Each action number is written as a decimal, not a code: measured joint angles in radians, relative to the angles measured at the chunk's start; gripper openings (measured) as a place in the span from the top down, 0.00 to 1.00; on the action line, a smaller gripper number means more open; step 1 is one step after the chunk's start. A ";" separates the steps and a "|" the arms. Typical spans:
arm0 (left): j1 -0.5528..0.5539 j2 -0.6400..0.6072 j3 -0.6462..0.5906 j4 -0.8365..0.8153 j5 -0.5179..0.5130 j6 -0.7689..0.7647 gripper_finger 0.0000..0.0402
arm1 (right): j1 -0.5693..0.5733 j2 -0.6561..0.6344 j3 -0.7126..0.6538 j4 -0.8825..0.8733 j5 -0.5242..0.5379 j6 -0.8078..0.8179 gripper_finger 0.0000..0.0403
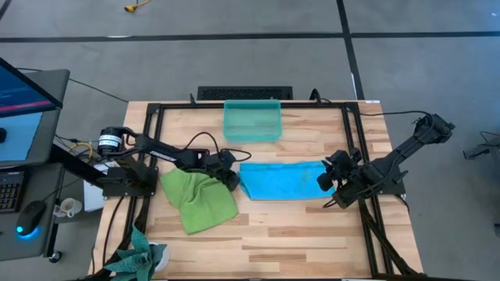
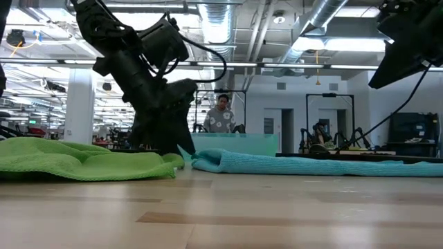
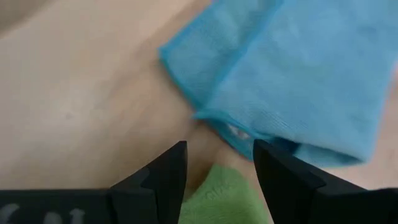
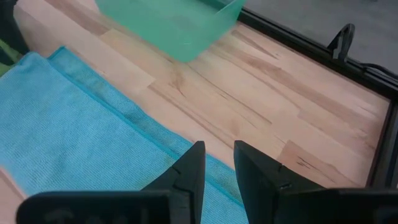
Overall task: Roll microfiber towels into tight, uniform cylinder then place into a basket
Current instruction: Fold the blue microfiber cloth
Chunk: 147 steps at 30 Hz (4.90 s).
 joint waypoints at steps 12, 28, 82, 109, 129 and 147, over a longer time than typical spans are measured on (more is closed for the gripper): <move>-0.011 0.017 0.000 0.101 -0.042 0.029 0.56 | 0.000 0.000 0.000 0.003 0.000 0.000 0.74; -0.008 0.017 0.000 0.103 -0.120 0.031 0.56 | 0.000 0.000 0.000 0.003 0.000 0.001 0.74; -0.114 -0.167 0.042 -0.124 -0.312 0.345 1.00 | -0.055 0.000 0.000 0.042 0.003 -0.016 0.73; -0.113 -0.176 0.041 -0.207 -0.397 0.359 1.00 | -0.290 0.106 -0.048 0.259 -0.244 -0.228 0.61; -0.113 -0.176 0.041 -0.211 -0.395 0.357 1.00 | -0.341 0.138 -0.097 0.108 -0.227 -0.170 0.69; -0.113 -0.175 0.041 -0.205 -0.395 0.359 1.00 | -0.322 -0.089 -0.297 0.641 -0.293 -0.456 0.69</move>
